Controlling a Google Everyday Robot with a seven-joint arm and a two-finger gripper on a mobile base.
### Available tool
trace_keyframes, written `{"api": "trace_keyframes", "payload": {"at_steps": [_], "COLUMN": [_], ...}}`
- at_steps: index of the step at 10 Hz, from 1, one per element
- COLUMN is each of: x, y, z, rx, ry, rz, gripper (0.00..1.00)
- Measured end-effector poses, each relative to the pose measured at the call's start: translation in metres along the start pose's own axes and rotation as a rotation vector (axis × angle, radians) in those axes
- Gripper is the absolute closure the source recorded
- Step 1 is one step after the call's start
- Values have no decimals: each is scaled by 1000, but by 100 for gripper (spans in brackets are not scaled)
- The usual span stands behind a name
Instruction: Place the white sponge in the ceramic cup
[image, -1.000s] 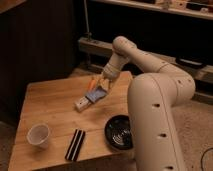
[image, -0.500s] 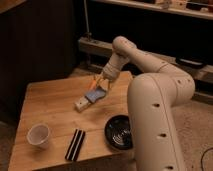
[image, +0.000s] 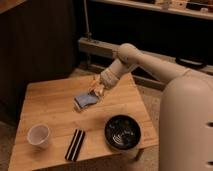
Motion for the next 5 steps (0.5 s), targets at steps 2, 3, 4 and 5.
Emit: {"api": "trace_keyframes", "payload": {"at_steps": [2, 3, 4, 5], "x": [-4, -11, -21, -31], "y": [-10, -19, -28, -34], "z": [8, 20, 35, 47], "rx": [1, -7, -17, -25], "ry": [-54, -93, -130, -161], "rz": [-35, -63, -90, -117], "gripper": [100, 100, 100, 100]}}
